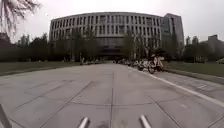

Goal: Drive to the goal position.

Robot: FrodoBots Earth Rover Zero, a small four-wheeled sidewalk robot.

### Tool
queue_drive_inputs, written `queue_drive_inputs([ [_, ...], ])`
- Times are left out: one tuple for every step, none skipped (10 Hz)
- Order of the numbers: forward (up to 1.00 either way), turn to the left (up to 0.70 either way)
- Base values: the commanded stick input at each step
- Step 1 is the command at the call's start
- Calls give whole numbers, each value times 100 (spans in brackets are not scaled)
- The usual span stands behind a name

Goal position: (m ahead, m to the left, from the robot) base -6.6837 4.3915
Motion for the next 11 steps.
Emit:
queue_drive_inputs([
  [0, 100],
  [0, 100],
  [0, 100],
  [0, 100],
  [0, 100],
  [0, 100],
  [0, 100],
  [0, 100],
  [0, 100],
  [0, 100],
  [0, 100],
])
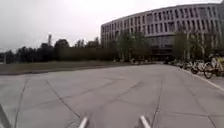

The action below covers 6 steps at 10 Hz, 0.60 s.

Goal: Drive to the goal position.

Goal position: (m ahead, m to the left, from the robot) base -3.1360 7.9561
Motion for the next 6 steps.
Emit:
queue_drive_inputs([
  [0, 100],
  [0, 100],
  [0, 100],
  [0, 100],
  [0, 100],
  [0, 100],
])
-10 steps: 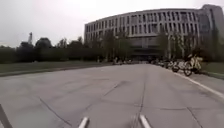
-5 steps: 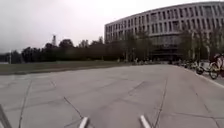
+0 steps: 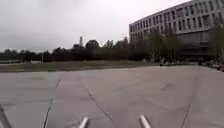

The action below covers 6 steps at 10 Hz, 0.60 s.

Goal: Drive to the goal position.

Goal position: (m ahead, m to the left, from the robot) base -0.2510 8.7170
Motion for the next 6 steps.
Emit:
queue_drive_inputs([
  [0, 100],
  [0, 100],
  [0, 100],
  [0, 100],
  [0, 100],
  [0, 100],
])
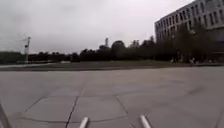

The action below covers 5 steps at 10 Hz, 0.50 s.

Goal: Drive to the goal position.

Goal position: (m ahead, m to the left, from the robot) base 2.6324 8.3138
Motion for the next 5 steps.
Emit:
queue_drive_inputs([
  [0, 100],
  [0, 100],
  [0, 100],
  [0, 100],
  [0, 100],
])
